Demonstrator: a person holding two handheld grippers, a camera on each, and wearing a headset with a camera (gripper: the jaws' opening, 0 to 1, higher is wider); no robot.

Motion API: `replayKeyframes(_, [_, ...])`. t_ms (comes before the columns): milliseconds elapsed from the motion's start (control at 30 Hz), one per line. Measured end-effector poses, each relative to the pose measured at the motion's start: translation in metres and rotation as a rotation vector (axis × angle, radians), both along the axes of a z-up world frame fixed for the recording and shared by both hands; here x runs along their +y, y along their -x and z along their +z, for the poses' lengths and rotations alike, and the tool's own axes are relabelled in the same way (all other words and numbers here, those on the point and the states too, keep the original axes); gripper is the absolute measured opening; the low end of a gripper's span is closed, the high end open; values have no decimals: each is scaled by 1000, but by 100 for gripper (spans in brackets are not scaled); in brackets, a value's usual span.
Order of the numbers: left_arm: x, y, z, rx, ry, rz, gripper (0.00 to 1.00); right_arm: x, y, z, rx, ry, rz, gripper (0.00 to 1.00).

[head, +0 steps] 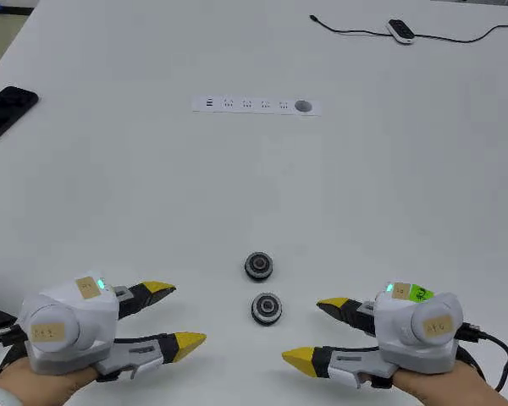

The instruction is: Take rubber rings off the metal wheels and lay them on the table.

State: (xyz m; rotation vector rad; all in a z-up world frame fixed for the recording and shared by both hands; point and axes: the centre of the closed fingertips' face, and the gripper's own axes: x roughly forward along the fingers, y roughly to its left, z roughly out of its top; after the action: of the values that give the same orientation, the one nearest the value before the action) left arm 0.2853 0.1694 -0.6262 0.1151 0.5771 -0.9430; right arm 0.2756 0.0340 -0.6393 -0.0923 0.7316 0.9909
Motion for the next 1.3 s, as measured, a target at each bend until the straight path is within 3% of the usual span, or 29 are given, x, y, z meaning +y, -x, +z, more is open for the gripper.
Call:
replayKeyframes(733, [-27,-5,4,-13,1,-77,35,7,1,-4,47,-37,-25,53])
replayKeyframes(1300, [-48,-6,4,-25,-10,-138,29,13,-6,-2,54,-68,-34,51])
